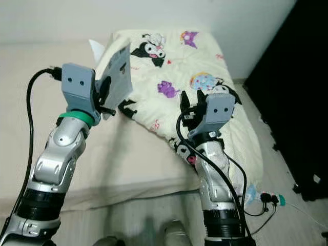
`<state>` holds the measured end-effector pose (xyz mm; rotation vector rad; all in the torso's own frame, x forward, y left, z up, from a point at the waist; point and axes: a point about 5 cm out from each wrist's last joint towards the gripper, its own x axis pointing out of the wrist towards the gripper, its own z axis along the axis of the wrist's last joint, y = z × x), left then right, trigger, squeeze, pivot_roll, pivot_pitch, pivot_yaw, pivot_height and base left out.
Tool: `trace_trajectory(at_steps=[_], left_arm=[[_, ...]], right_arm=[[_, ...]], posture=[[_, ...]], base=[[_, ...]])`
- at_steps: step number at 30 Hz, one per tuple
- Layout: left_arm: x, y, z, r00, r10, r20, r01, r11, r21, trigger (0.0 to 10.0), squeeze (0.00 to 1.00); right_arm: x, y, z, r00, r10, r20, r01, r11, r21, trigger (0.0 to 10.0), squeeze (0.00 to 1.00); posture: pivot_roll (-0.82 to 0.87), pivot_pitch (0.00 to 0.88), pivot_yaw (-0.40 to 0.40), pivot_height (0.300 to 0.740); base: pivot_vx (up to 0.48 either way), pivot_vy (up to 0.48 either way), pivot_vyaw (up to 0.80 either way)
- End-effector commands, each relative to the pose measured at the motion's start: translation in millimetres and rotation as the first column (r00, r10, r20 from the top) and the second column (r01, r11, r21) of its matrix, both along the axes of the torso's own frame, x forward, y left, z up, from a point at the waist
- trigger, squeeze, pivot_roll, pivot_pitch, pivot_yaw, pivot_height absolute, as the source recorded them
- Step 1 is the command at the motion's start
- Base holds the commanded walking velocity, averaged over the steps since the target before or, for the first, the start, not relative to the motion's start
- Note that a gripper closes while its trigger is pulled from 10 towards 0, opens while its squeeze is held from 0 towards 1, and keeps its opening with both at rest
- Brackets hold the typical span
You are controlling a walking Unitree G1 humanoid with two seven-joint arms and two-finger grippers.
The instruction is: Clean up the room
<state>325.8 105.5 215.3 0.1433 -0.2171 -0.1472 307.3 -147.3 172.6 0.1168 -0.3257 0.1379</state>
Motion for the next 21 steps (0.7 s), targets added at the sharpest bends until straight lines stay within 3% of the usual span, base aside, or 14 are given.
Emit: trace_trajectory(at_steps=[1, 21], left_arm=[[-1.7, -3.3, 2.5, 1.000, -0.021, 0.016, 0.021, 1.000, -0.003, 10.0, 0.00], [-2.6, -2.0, 2.7, 0.999, -0.015, 0.041, 0.014, 0.999, 0.039, 10.0, 0.00]], right_arm=[[-0.9, 0.9, -7.3, 0.999, 0.006, -0.033, -0.006, 1.000, 0.012, 10.0, 0.00], [-1.1, 2.8, -10.5, 0.999, 0.013, -0.040, -0.013, 1.000, 0.012, 10.0, 0.00]], posture=[[-0.08, 0.044, 0.051, 0.740], [-0.08, 0.047, 0.056, 0.740]], base=[[0.000, 0.000, 0.00], [0.000, 0.000, 0.00]])
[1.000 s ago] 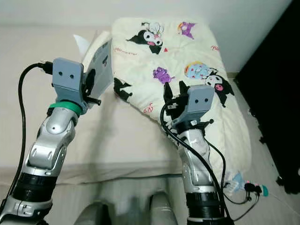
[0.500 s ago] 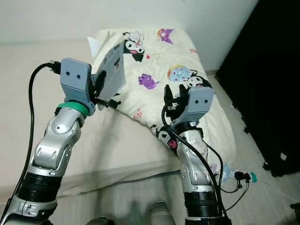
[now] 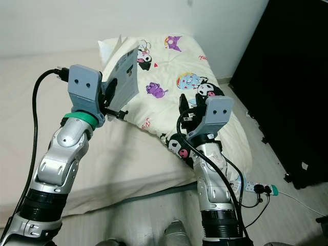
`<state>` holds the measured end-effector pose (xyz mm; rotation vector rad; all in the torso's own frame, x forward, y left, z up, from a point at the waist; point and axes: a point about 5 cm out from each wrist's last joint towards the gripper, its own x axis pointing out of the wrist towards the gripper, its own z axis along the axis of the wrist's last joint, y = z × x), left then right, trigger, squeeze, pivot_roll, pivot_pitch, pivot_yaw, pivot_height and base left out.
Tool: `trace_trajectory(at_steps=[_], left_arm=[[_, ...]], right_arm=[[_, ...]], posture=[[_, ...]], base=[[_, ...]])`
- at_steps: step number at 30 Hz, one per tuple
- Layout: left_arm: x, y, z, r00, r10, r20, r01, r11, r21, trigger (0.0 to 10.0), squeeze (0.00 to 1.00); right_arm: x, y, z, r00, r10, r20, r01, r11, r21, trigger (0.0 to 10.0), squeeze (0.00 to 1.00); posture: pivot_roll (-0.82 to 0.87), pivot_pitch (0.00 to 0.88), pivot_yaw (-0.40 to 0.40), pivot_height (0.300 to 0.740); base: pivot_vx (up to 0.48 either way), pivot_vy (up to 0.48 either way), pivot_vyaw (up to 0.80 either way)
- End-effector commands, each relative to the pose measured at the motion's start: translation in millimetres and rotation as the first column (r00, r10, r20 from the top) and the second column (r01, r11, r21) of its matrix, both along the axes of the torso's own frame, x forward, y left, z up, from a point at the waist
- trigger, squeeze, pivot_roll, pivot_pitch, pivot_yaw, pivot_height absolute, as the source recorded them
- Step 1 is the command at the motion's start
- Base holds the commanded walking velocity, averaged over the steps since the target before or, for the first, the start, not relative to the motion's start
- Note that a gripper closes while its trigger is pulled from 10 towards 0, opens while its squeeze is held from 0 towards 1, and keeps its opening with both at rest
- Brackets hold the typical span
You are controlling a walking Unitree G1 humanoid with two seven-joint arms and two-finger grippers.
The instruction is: Clean up the room
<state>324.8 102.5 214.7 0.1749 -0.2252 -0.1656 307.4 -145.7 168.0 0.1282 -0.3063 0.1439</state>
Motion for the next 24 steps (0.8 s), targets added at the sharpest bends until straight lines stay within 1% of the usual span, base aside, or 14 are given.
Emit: trace_trajectory(at_steps=[1, 7, 8, 11, 15, 20, 24], left_arm=[[-1.6, 1.1, 3.3, 1.000, 0.000, 0.032, -0.001, 1.000, 0.006, 10.0, 0.00], [-1.3, 1.2, 3.0, 1.000, 0.001, 0.028, -0.001, 1.000, 0.006, 10.0, 0.00], [-1.4, 0.9, 2.6, 1.000, -0.004, 0.025, 0.004, 1.000, -0.007, 10.0, 0.00], [-1.0, 0.8, 1.8, 1.000, -0.003, 0.016, 0.003, 1.000, -0.010, 10.0, 0.00], [-0.6, 0.5, 1.3, 1.000, -0.007, 0.007, 0.007, 1.000, -0.024, 10.0, 0.00], [-0.6, 1.2, 1.9, 1.000, -0.001, 0.013, 0.001, 1.000, -0.014, 10.0, 0.00], [-0.8, 1.3, 1.6, 1.000, 0.000, 0.012, 0.001, 1.000, -0.014, 10.0, 0.00]], right_arm=[[-1.2, 1.2, -6.0, 1.000, 0.004, -0.020, -0.004, 1.000, 0.003, 10.0, 0.00], [-1.0, 1.1, -6.3, 1.000, 0.003, -0.021, -0.003, 1.000, 0.004, 10.0, 0.00], [-0.9, 1.1, -6.5, 1.000, 0.004, -0.022, -0.004, 1.000, 0.004, 10.0, 0.00], [-0.7, 1.3, -6.7, 1.000, 0.005, -0.023, -0.004, 1.000, 0.004, 10.0, 0.00], [-0.5, 1.5, -6.7, 1.000, 0.006, -0.023, -0.006, 1.000, 0.005, 10.0, 0.00], [-1.0, 2.5, -6.8, 1.000, 0.009, -0.022, -0.009, 1.000, 0.006, 10.0, 0.00], [-1.8, 6.2, -7.5, 0.999, 0.029, -0.024, -0.029, 1.000, 0.002, 10.0, 0.00]], posture=[[-0.08, 0.047, 0.056, 0.740], [-0.08, 0.049, 0.056, 0.740], [-0.08, 0.049, 0.056, 0.740], [-0.08, 0.050, 0.057, 0.740], [-0.08, 0.050, 0.058, 0.740], [-0.08, 0.051, 0.058, 0.740], [-0.08, 0.051, 0.059, 0.740]], base=[[0.000, 0.000, 0.00], [0.000, 0.000, 0.00], [0.000, 0.000, 0.00], [0.000, 0.000, 0.00], [0.000, 0.376, 0.00], [0.000, 0.480, 0.00], [0.000, 0.480, 0.00]])
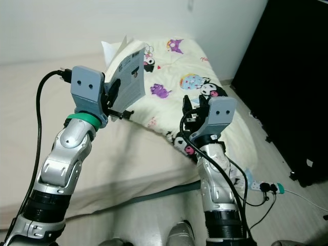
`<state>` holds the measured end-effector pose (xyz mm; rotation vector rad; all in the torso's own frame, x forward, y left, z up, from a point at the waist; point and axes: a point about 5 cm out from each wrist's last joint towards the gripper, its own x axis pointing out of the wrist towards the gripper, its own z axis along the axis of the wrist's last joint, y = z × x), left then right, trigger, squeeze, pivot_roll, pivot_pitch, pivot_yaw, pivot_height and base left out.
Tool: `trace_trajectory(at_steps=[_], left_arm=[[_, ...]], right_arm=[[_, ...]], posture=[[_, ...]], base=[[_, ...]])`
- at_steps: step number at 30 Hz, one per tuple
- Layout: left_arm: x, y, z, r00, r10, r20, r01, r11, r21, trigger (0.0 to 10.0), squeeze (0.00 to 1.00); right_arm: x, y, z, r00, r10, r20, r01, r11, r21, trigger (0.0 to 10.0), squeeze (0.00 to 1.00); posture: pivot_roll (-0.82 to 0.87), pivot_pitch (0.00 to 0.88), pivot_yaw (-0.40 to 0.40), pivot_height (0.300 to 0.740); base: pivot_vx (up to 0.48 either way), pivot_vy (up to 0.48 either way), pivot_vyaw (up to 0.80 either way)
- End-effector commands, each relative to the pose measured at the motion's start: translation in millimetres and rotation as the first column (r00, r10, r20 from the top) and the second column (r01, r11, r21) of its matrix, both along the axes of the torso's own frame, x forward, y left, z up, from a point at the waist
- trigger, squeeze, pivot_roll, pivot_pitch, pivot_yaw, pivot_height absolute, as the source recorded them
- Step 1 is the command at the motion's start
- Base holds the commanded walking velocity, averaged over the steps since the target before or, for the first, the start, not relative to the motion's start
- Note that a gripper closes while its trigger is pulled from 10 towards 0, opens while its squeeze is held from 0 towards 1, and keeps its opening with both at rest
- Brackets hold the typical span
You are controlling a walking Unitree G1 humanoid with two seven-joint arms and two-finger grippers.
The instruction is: Clean up the room
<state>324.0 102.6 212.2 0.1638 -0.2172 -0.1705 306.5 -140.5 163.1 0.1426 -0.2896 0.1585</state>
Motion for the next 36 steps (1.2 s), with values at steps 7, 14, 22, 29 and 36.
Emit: trace_trajectory(at_steps=[7, 14, 22, 29, 36], left_arm=[[-0.2, 1.1, 4.1, 1.000, 0.006, 0.022, -0.005, 1.000, -0.006, 10.0, 0.00], [0.3, 2.0, 4.0, 1.000, 0.009, 0.022, -0.009, 1.000, -0.007, 10.0, 0.00], [0.5, 2.5, 4.1, 1.000, 0.012, 0.022, -0.011, 1.000, -0.008, 10.0, 0.00], [0.4, 2.6, 4.3, 1.000, 0.011, 0.024, -0.011, 1.000, -0.008, 10.0, 0.00], [0.7, 2.7, 4.6, 1.000, 0.013, 0.026, -0.013, 1.000, -0.007, 10.0, 0.00]], right_arm=[[-1.1, 1.6, -3.3, 1.000, 0.015, -0.010, -0.015, 1.000, -0.012, 10.0, 0.00], [-0.9, 2.1, -3.7, 1.000, 0.016, -0.012, -0.016, 1.000, -0.011, 10.0, 0.00], [-0.4, 2.7, -4.0, 1.000, 0.018, -0.013, -0.018, 1.000, -0.009, 10.0, 0.00], [-0.8, 3.3, -4.3, 1.000, 0.018, -0.013, -0.018, 1.000, -0.008, 10.0, 0.00], [-0.7, 3.4, -4.4, 1.000, 0.017, -0.013, -0.018, 1.000, -0.007, 10.0, 0.00]], posture=[[-0.08, 0.053, 0.059, 0.740], [-0.08, 0.053, 0.061, 0.740], [-0.08, 0.054, 0.062, 0.740], [-0.08, 0.055, 0.063, 0.740], [-0.07, 0.055, 0.064, 0.740]], base=[[0.000, 0.467, 0.00], [0.000, 0.376, 0.00], [0.000, 0.358, 0.00], [0.000, 0.352, 0.00], [0.000, 0.340, 0.00]])
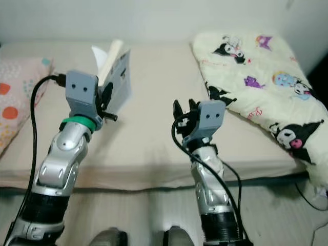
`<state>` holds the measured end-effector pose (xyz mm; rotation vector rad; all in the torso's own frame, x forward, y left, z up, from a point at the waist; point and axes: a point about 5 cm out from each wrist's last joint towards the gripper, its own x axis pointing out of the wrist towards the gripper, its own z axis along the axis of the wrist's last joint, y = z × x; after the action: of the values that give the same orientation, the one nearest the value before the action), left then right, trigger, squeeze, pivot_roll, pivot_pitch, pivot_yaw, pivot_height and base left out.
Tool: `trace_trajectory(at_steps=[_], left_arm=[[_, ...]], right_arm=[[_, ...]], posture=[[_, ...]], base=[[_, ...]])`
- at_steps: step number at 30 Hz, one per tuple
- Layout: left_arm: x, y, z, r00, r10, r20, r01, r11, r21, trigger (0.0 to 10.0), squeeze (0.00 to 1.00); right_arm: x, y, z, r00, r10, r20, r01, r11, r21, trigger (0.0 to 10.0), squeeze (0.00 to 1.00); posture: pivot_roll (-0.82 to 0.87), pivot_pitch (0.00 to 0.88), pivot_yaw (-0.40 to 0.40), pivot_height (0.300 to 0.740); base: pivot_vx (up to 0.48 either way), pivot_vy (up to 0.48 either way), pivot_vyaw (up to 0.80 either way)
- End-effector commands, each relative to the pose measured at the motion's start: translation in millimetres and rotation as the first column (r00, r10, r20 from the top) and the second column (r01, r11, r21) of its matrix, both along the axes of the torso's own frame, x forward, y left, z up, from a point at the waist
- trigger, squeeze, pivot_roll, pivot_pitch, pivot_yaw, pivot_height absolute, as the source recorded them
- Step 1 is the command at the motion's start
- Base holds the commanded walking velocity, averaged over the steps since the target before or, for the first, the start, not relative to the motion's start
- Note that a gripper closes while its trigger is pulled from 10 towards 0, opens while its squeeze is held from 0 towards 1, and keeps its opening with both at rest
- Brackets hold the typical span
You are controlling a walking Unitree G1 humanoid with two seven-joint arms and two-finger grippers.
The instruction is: Clean up the room
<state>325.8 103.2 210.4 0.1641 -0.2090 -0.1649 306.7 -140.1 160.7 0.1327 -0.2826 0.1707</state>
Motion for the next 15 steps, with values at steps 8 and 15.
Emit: trace_trajectory(at_steps=[8, 15], left_arm=[[-1.4, 2.1, 8.2, 0.998, 0.007, 0.058, -0.008, 1.000, 0.011, 10.0, 0.00], [-1.6, 0.9, 7.3, 0.998, 0.003, 0.058, -0.004, 1.000, 0.018, 10.0, 0.00]], right_arm=[[-0.6, 3.1, -2.3, 1.000, 0.005, -0.009, -0.005, 1.000, 0.006, 10.0, 0.00], [-0.3, 2.9, -2.2, 1.000, 0.004, -0.008, -0.004, 1.000, 0.007, 10.0, 0.00]], posture=[[-0.07, 0.054, 0.065, 0.740], [-0.08, 0.052, 0.066, 0.740]], base=[[0.000, -0.237, 0.00], [0.000, -0.430, 0.00]])
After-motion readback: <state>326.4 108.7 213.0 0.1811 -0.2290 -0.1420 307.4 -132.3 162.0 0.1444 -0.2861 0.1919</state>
